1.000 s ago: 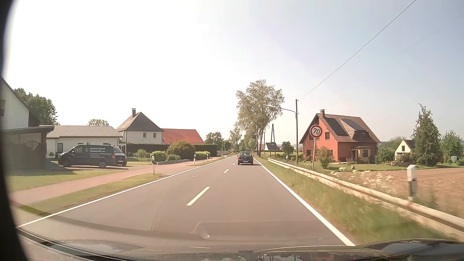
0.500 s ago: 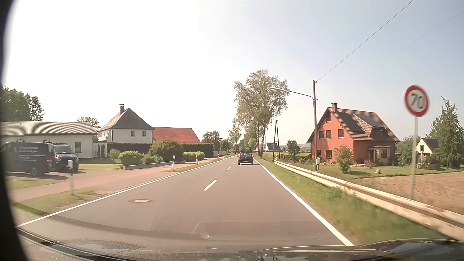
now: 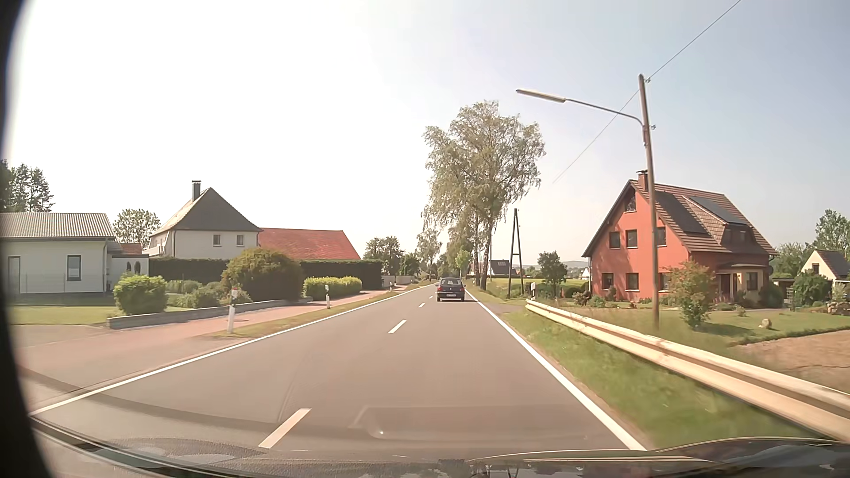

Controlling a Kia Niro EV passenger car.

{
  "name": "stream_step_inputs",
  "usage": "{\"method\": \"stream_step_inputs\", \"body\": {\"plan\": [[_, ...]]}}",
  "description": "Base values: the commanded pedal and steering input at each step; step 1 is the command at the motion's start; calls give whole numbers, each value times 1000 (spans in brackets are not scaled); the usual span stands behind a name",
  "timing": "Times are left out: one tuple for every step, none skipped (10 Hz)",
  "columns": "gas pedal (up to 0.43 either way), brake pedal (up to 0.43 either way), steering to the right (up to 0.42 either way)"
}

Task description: Follow the waypoints while adhering to traffic rules and regulations

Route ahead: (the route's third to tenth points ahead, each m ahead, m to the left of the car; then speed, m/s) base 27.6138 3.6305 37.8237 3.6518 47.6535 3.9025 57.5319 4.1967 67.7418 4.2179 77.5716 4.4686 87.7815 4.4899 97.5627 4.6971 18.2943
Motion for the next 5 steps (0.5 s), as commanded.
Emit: {"method": "stream_step_inputs", "body": {"plan": [[209, 0, -1], [209, 0, -1], [209, 0, -1], [209, 0, -1], [209, 0, -1]]}}
